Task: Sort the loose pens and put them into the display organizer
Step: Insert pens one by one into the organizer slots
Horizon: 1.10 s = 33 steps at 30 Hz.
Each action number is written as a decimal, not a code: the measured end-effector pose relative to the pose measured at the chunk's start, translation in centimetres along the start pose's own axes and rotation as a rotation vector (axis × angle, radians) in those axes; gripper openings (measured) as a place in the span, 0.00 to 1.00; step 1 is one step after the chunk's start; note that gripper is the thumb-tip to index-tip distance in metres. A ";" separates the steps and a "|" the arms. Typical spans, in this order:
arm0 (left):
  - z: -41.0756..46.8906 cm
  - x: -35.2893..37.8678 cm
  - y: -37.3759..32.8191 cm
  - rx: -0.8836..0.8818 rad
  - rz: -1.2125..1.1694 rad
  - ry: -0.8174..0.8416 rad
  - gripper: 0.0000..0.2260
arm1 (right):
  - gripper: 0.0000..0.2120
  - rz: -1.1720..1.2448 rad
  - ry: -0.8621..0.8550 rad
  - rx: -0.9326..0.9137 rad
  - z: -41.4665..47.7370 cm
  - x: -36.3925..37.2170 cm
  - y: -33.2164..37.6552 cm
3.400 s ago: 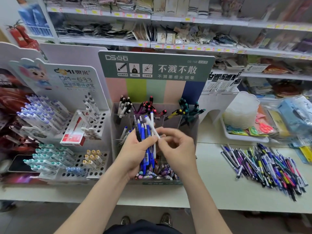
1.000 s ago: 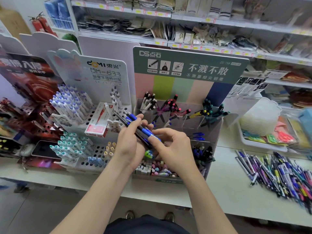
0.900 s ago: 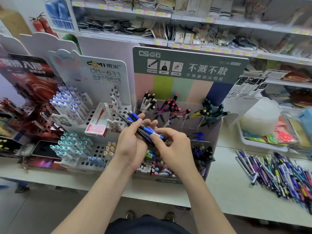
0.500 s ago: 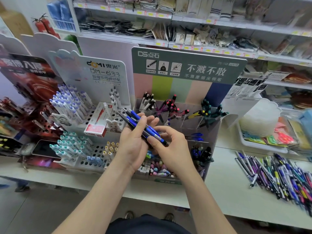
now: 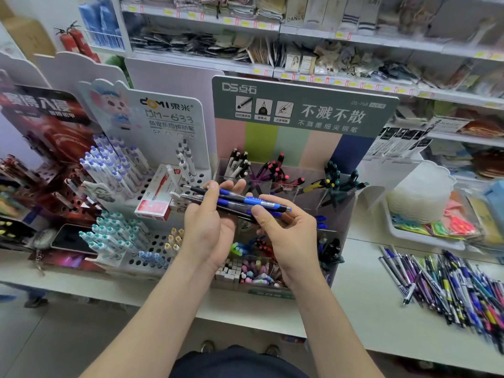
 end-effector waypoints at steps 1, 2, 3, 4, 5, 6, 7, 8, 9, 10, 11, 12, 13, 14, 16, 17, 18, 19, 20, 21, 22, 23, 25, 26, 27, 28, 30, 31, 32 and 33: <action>0.0 0.1 0.0 0.013 0.015 0.001 0.09 | 0.10 -0.015 -0.020 -0.013 0.0 -0.1 -0.1; 0.0 0.1 -0.1 0.026 0.046 0.006 0.07 | 0.09 -0.032 -0.039 -0.019 0.1 -0.3 -0.1; -0.1 0.3 -0.1 0.034 0.082 0.018 0.04 | 0.08 -0.045 -0.057 -0.019 0.2 -0.5 -0.2; -0.2 0.5 -0.1 0.034 0.114 0.030 0.03 | 0.08 -0.052 -0.069 -0.015 0.3 -0.6 -0.3; -0.3 0.6 0.1 0.024 0.137 0.042 0.03 | 0.07 -0.057 -0.075 -0.012 0.3 -0.8 -0.4; -0.4 0.8 0.3 0.008 0.151 0.053 0.04 | 0.07 -0.062 -0.078 -0.010 0.4 -0.9 -0.5; -0.6 0.8 0.5 -0.006 0.170 0.049 0.07 | 0.07 -0.068 -0.082 -0.007 0.5 -1.1 -0.5; -0.7 0.8 0.8 -0.017 0.195 0.038 0.11 | 0.07 -0.073 -0.089 -0.002 0.5 -1.2 -0.6; -0.8 0.7 1.0 -0.019 0.227 0.023 0.13 | 0.07 -0.081 -0.093 0.005 0.5 -1.3 -0.7; -0.9 0.6 1.2 -0.015 0.261 0.001 0.13 | 0.07 -0.095 -0.093 0.012 0.4 -1.4 -0.7; -0.9 0.6 1.3 -0.005 0.290 -0.017 0.13 | 0.07 -0.111 -0.090 0.016 0.4 -1.4 -0.9; -0.9 0.6 1.3 0.008 0.313 -0.034 0.13 | 0.07 -0.128 -0.086 0.016 0.3 -1.5 -1.0; -0.8 0.6 1.3 0.021 0.328 -0.053 0.12 | 0.07 -0.144 -0.082 0.012 0.3 -1.5 -1.1; -0.9 0.7 1.2 0.028 0.340 -0.072 0.12 | 0.07 -0.158 -0.079 0.009 0.2 -1.6 -1.1; -0.9 0.7 1.3 0.023 0.356 -0.113 0.09 | 0.06 -0.184 -0.078 0.023 0.2 -1.9 -1.1; -0.9 0.7 1.4 0.016 0.352 -0.123 0.08 | 0.05 -0.198 -0.078 0.032 0.2 -2.2 -1.0; -0.8 0.7 1.5 0.011 0.340 -0.126 0.07 | 0.04 -0.213 -0.076 0.039 0.3 -2.5 -0.9; -0.7 0.5 1.6 0.011 0.323 -0.127 0.06 | 0.04 -0.227 -0.076 0.043 0.2 -2.9 -0.7; -0.5 0.5 1.7 0.013 0.301 -0.127 0.05 | 0.05 -0.233 -0.084 0.050 0.2 -3.3 -0.5; -0.3 0.4 1.8 0.014 0.275 -0.133 0.05 | 0.05 -0.229 -0.099 0.055 0.2 -3.6 -0.4; -0.1 0.4 1.8 0.011 0.250 -0.149 0.05 | 0.05 -0.223 -0.114 0.057 0.1 -4.0 -0.3; 0.0 0.4 2.0 0.009 0.228 -0.168 0.06 | 0.06 -0.219 -0.126 0.055 0.0 -4.3 -0.3; 0.1 0.6 2.3 0.023 0.193 -0.195 0.07 | 0.06 -0.210 -0.155 0.048 -0.2 -5.0 -0.2; 0.0 0.8 2.4 0.040 0.185 -0.204 0.08 | 0.06 -0.207 -0.174 0.041 -0.3 -5.6 -0.1; -0.1 0.9 2.4 0.060 0.181 -0.215 0.08 | 0.07 -0.205 -0.199 0.034 -0.4 -6.1 0.0; -0.1 1.0 2.5 0.077 0.179 -0.230 0.07 | 0.07 -0.209 -0.232 0.027 -0.4 -6.9 0.1; 0.0 1.0 2.8 0.098 0.206 -0.280 0.07 | 0.07 -0.237 -0.311 0.006 -0.5 -8.7 0.3; 0.2 0.9 3.0 0.110 0.235 -0.307 0.08 | 0.07 -0.266 -0.353 -0.012 -0.6 -9.6 0.4; 0.3 0.8 3.3 0.124 0.268 -0.321 0.09 | 0.07 -0.315 -0.395 -0.034 -0.6 -10.3 0.4; 0.4 0.8 3.5 0.138 0.302 -0.322 0.09 | 0.06 -0.378 -0.435 -0.055 -0.7 -11.0 0.4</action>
Point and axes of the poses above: each hand's wrist, its own z-axis towards the middle knuckle, its own x-axis out of the palm, y = z × x, the point moved 2 cm from there along z, towards the middle knuckle, and after that the axes turned 11 degrees about y, right-handed, at the moved point
